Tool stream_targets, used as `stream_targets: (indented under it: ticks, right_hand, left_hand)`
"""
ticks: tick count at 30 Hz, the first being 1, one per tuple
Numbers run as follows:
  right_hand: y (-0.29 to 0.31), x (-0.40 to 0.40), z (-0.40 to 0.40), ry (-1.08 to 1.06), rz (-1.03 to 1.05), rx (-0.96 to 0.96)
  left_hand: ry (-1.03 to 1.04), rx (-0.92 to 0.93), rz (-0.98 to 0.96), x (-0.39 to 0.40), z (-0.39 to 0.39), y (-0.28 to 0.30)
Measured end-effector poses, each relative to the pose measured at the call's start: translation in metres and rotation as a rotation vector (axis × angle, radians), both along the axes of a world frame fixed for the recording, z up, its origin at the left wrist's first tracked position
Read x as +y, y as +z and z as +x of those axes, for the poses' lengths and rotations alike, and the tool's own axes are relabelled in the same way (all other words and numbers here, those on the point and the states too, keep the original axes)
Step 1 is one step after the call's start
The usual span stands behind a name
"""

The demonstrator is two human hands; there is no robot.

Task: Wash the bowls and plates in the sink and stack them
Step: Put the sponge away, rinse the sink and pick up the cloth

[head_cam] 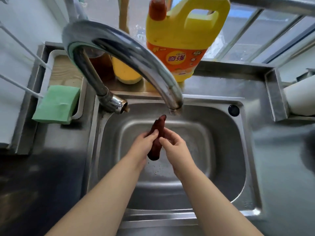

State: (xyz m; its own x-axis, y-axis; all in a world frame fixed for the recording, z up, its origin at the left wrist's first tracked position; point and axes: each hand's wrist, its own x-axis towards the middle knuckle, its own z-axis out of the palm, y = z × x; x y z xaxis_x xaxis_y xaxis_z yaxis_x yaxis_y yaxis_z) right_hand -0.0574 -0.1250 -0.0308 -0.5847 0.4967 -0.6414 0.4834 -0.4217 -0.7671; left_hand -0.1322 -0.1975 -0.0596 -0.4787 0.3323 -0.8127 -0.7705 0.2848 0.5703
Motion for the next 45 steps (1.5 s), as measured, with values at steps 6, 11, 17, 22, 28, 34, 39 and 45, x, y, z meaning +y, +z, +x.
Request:
stream_targets:
  ticks: [6,11,17,22,28,34,39,45]
  right_hand:
    - [0.004,0.03,0.039,-0.035,0.172,-0.09]
    - [-0.005,0.043,0.066,-0.014,0.129,-0.078]
    - [-0.009,0.057,0.087,-0.015,0.11,-0.061]
    - [-0.007,0.086,0.101,-0.01,0.172,-0.043]
    - [0.001,0.138,0.119,0.172,0.712,-0.054]
    - [-0.013,0.188,0.131,0.176,0.997,0.069]
    - [-0.02,0.195,0.132,0.078,0.886,0.082]
    - [-0.024,0.193,0.131,0.106,0.911,0.148]
  left_hand:
    - [0.358,-0.006,-0.027,0.038,-0.02,-0.034]
    - [0.555,0.004,0.049,0.073,-0.026,-0.044]
    - [0.367,0.094,0.047,0.099,-0.005,-0.057]
    - [0.408,0.162,-0.001,0.083,-0.014,-0.071]
    - [0.219,0.255,0.007,0.114,0.007,-0.068]
    - [0.176,0.238,0.098,0.145,0.032,-0.065]
    - [0.074,0.221,0.182,0.171,0.051,-0.056]
    - [-0.17,0.289,0.15,0.2,0.095,-0.053]
